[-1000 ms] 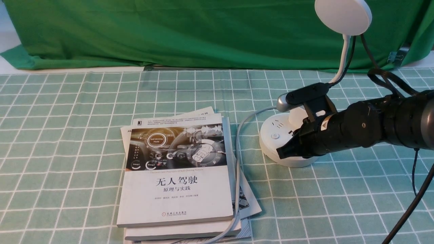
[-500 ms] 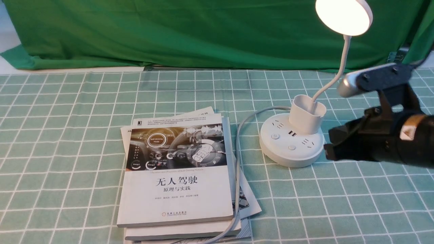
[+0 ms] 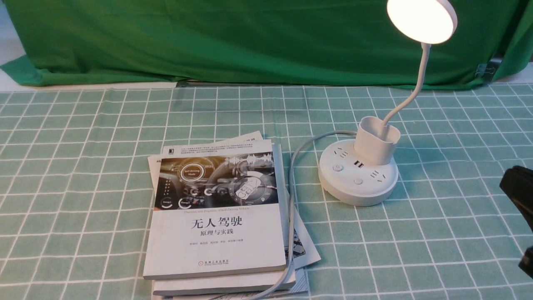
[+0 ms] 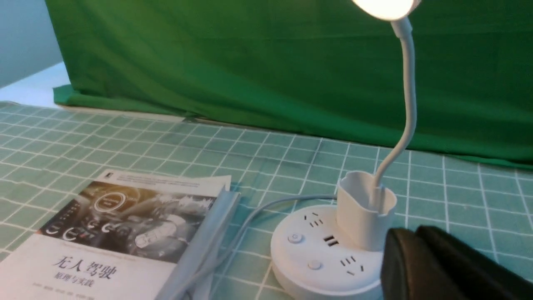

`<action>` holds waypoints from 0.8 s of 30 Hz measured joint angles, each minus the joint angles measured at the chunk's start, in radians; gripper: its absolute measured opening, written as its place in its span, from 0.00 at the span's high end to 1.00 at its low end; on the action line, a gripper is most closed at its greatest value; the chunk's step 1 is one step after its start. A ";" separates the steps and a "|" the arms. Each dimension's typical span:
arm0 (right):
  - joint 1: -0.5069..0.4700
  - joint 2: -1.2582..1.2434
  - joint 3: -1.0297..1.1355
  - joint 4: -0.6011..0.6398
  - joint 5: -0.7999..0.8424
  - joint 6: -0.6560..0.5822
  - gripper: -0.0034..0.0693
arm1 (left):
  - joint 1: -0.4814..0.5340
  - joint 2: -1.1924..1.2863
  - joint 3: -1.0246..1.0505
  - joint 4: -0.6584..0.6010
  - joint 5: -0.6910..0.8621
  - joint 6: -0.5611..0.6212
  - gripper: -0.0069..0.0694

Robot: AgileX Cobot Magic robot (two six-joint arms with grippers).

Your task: Turn on the table lamp.

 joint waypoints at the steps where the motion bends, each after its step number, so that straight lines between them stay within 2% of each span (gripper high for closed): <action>1: 0.000 -0.019 0.013 0.000 0.001 0.000 0.81 | 0.000 0.000 0.000 0.000 0.000 0.000 0.88; 19: 0.000 -0.062 0.078 0.000 -0.001 0.000 0.72 | 0.000 0.000 0.000 0.000 0.000 0.000 0.88; 24: -0.002 -0.226 0.170 0.000 -0.007 0.000 0.70 | 0.000 0.000 0.000 0.000 0.000 0.000 0.88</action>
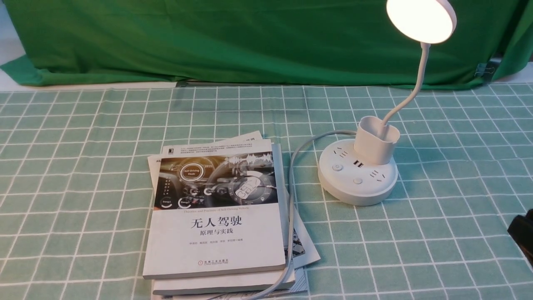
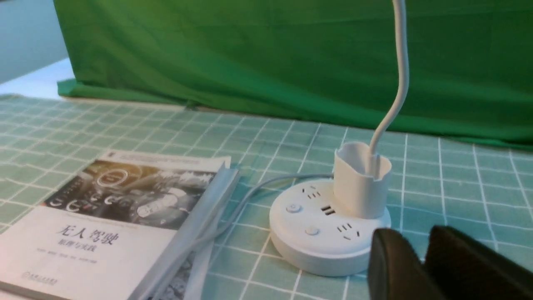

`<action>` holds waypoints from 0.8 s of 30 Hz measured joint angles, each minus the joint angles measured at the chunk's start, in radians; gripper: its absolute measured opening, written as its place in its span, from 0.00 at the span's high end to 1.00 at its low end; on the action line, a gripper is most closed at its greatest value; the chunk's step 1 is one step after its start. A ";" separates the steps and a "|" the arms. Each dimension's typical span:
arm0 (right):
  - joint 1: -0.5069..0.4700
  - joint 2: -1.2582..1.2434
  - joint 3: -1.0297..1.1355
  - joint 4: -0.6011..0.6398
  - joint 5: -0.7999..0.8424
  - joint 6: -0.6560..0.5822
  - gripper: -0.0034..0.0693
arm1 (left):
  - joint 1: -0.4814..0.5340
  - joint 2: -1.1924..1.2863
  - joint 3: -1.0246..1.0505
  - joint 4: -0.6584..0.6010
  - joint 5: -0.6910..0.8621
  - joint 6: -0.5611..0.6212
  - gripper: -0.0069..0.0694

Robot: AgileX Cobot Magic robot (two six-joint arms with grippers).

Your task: Turn on the table lamp.

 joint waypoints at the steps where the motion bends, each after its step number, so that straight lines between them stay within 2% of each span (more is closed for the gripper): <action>1: -0.004 -0.041 0.016 0.000 -0.001 0.000 0.70 | 0.000 0.000 0.000 0.000 0.000 0.000 0.88; 4: -0.044 -0.139 0.045 -0.012 0.000 -0.011 0.69 | 0.000 0.000 0.000 0.000 0.000 0.000 0.88; 6: -0.105 -0.195 0.056 -0.069 -0.001 -0.042 0.69 | 0.000 0.000 0.000 0.000 0.000 0.000 0.88; 9: -0.218 -0.241 0.068 -0.168 0.000 -0.063 0.69 | 0.000 0.000 0.000 0.000 0.000 0.000 0.88; 14: -0.402 -0.291 0.125 -0.206 -0.001 -0.018 0.69 | 0.000 0.000 0.000 0.000 0.000 0.000 0.88; 18: -0.439 -0.320 0.153 -0.208 0.029 0.068 0.73 | 0.000 0.000 0.000 0.000 0.000 0.000 0.88; 20: -0.435 -0.321 0.154 -0.210 0.089 0.119 0.79 | 0.000 0.000 0.000 0.000 0.001 0.000 0.88; 24: -0.412 -0.322 0.160 -0.210 0.173 0.131 0.88 | 0.000 0.000 0.000 0.000 0.001 0.000 0.88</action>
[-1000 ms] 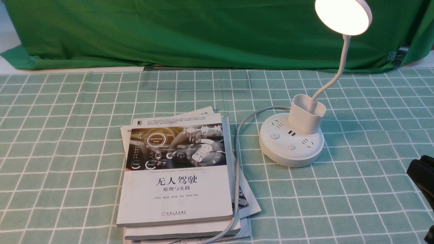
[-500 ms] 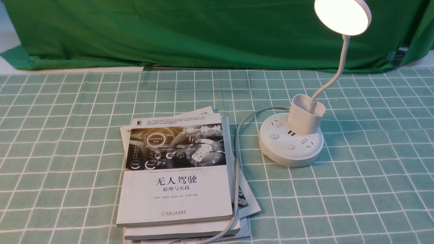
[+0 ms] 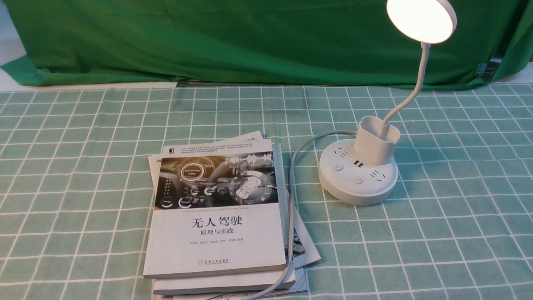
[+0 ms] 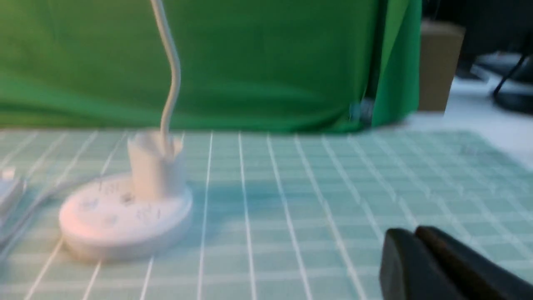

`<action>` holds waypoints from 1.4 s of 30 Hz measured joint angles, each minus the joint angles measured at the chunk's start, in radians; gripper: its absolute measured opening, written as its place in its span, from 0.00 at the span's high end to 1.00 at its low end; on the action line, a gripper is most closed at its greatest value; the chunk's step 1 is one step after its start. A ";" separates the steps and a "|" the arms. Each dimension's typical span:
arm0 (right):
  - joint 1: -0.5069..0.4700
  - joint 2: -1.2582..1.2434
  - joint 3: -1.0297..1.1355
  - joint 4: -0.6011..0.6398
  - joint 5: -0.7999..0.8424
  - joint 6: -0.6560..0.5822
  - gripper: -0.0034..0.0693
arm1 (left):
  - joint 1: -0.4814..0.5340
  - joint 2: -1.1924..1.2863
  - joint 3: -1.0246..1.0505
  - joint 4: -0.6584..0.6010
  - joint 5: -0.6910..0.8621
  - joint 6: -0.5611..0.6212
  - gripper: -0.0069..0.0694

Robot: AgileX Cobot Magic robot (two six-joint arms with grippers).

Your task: Turn on the table lamp.

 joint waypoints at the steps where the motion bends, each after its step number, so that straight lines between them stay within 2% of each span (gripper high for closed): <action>1: 0.010 0.000 0.001 -0.001 0.020 0.000 0.90 | 0.000 0.000 0.000 0.000 0.000 0.000 0.88; 6: 0.035 0.000 0.001 -0.001 0.080 -0.002 0.91 | 0.000 0.000 0.000 0.000 0.000 0.000 0.88; 42: 0.035 0.000 0.001 -0.001 0.088 -0.005 0.83 | 0.000 0.000 0.000 0.001 0.000 0.000 0.88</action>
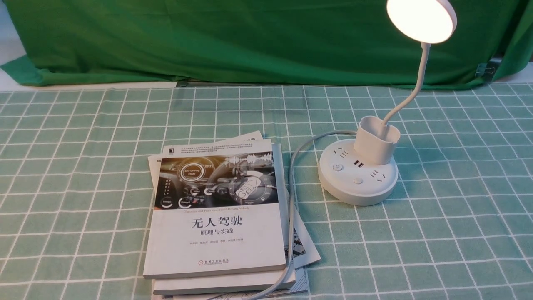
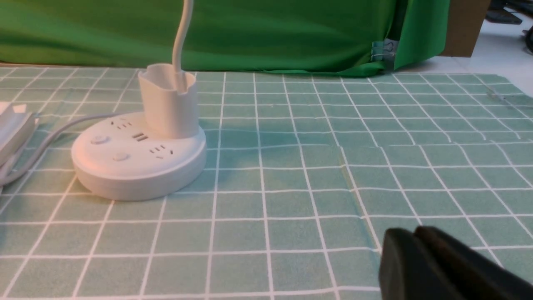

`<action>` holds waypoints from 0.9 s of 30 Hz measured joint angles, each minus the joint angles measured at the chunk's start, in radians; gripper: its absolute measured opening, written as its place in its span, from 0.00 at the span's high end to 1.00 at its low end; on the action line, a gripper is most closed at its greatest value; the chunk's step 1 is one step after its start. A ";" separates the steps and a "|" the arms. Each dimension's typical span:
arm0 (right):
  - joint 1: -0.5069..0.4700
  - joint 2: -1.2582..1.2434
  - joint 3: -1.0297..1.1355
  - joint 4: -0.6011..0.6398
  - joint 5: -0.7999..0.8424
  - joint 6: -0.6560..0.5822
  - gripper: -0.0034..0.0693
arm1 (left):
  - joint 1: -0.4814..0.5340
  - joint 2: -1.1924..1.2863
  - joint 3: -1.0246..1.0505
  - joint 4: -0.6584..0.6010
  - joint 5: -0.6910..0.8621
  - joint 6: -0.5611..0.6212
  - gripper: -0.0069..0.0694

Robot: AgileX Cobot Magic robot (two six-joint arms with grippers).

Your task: Turn on the table lamp.

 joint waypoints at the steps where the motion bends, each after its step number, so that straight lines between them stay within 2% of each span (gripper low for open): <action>1: 0.000 0.000 0.000 0.000 0.000 0.000 0.83 | 0.000 0.000 0.000 0.000 0.000 0.000 0.88; 27: 0.000 0.000 0.000 0.000 0.002 0.000 0.76 | 0.000 0.000 0.000 0.000 0.000 0.000 0.88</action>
